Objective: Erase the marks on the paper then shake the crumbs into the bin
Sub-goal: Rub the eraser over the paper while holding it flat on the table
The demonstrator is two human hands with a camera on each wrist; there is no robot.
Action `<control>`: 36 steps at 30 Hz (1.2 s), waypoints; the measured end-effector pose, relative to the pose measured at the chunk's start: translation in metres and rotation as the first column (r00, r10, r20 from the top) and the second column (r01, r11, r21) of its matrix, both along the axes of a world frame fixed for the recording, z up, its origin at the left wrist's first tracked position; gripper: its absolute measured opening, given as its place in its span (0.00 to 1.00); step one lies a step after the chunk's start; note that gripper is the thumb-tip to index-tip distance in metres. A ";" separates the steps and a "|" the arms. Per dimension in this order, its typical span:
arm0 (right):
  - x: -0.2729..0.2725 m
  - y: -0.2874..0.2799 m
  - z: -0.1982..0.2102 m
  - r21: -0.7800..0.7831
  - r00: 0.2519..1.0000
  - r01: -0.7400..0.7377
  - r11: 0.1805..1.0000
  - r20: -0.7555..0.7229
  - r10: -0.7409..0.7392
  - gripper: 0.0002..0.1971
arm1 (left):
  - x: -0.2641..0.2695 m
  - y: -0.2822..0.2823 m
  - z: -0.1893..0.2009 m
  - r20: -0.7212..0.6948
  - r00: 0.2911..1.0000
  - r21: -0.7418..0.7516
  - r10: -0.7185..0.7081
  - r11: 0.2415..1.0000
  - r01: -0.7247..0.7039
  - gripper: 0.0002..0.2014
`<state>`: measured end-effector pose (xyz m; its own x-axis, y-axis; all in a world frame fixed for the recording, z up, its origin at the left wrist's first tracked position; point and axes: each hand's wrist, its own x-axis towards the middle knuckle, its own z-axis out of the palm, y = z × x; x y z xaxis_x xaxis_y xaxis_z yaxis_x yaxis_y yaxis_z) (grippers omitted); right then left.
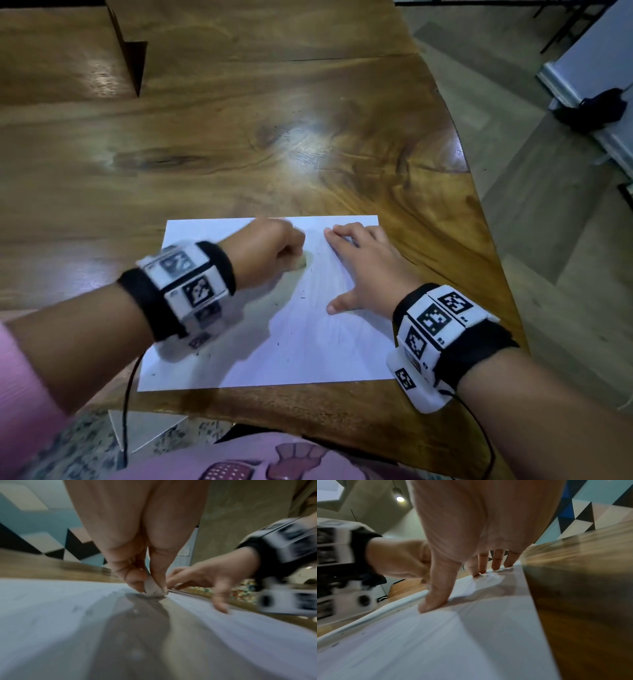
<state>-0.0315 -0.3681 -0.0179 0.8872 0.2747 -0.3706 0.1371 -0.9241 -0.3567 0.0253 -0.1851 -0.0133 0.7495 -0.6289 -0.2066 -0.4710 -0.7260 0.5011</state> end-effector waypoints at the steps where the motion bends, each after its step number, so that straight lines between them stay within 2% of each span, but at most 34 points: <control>1: 0.000 0.000 0.000 0.004 1.000 0.002 1.000 0.000 -0.002 0.57 | -0.012 0.007 0.000 -0.055 0.997 0.000 -0.044 0.999 0.044 0.05; 3: 0.000 0.000 0.000 0.010 1.000 0.002 1.000 -0.002 -0.002 0.57 | -0.027 0.014 -0.001 -0.161 0.980 0.047 -0.117 0.991 0.126 0.05; 5: 0.000 0.000 0.001 0.011 1.000 0.004 1.000 -0.004 -0.004 0.57 | -0.019 0.009 -0.001 -0.142 0.981 0.063 -0.129 0.988 0.139 0.03; 7: 0.000 0.001 0.002 0.003 1.000 0.005 1.000 -0.006 -0.005 0.57 | 0.002 -0.007 0.002 -0.048 0.997 0.049 -0.061 0.997 0.063 0.01; 9: 0.000 0.002 0.004 -0.004 1.000 0.012 1.000 -0.010 -0.012 0.57 | 0.024 -0.026 0.006 0.023 0.999 0.046 0.027 0.999 -0.028 0.04; 11: 0.000 0.002 0.004 0.002 0.999 0.036 0.999 -0.014 -0.036 0.58 | 0.029 -0.035 0.008 0.010 0.998 0.068 0.064 0.996 -0.065 0.03; 14: 0.000 0.003 0.004 0.004 0.999 0.050 0.999 -0.015 -0.050 0.59 | -0.003 -0.020 0.004 -0.067 0.995 0.042 -0.077 0.996 0.080 0.08; 17: 0.000 0.002 0.005 -0.003 0.999 0.033 0.999 -0.020 -0.033 0.59 | -0.035 -0.001 -0.002 -0.145 0.967 0.046 -0.207 0.975 0.216 0.07; 19: 0.000 0.002 0.005 -0.012 1.000 0.020 1.000 -0.017 -0.020 0.59 | -0.026 -0.006 -0.004 -0.100 0.980 0.043 -0.170 0.984 0.175 0.05; 22: -0.001 0.002 0.005 -0.033 1.000 0.014 0.999 -0.009 -0.014 0.59 | 0.012 -0.027 -0.002 0.001 1.000 0.028 -0.012 1.000 0.012 0.02; 24: -0.001 0.002 0.005 -0.030 1.000 0.019 0.999 -0.009 -0.019 0.59 | 0.024 -0.033 -0.003 0.009 1.000 0.039 0.021 0.999 -0.022 0.02; 25: -0.001 0.002 0.005 -0.025 1.000 0.021 0.999 -0.010 -0.021 0.59 | 0.020 -0.031 -0.003 -0.015 1.000 0.038 -0.001 0.999 0.002 0.02; 27: -0.001 0.002 0.004 -0.016 1.000 0.024 1.000 -0.010 -0.024 0.59 | -0.005 -0.018 -0.002 -0.082 0.990 0.018 -0.114 0.993 0.116 0.08; 29: -0.001 0.001 0.004 -0.015 1.000 0.018 1.000 -0.014 -0.018 0.59 | -0.036 -0.002 -0.002 -0.135 0.963 0.018 -0.235 0.971 0.239 0.08; 31: -0.001 0.001 0.005 -0.024 1.000 0.006 1.000 -0.018 -0.007 0.60 | -0.049 0.007 -0.004 -0.146 0.948 0.040 -0.284 0.955 0.292 0.06; 33: -0.001 0.002 0.006 -0.046 0.999 -0.017 0.999 -0.030 0.015 0.61 | -0.037 0.000 -0.004 -0.100 0.960 0.048 -0.262 0.962 0.267 0.04; 36: -0.002 0.002 0.007 -0.090 0.998 -0.049 0.995 -0.051 0.044 0.65 | 0.001 -0.025 0.000 0.000 0.995 0.032 -0.095 0.995 0.095 0.02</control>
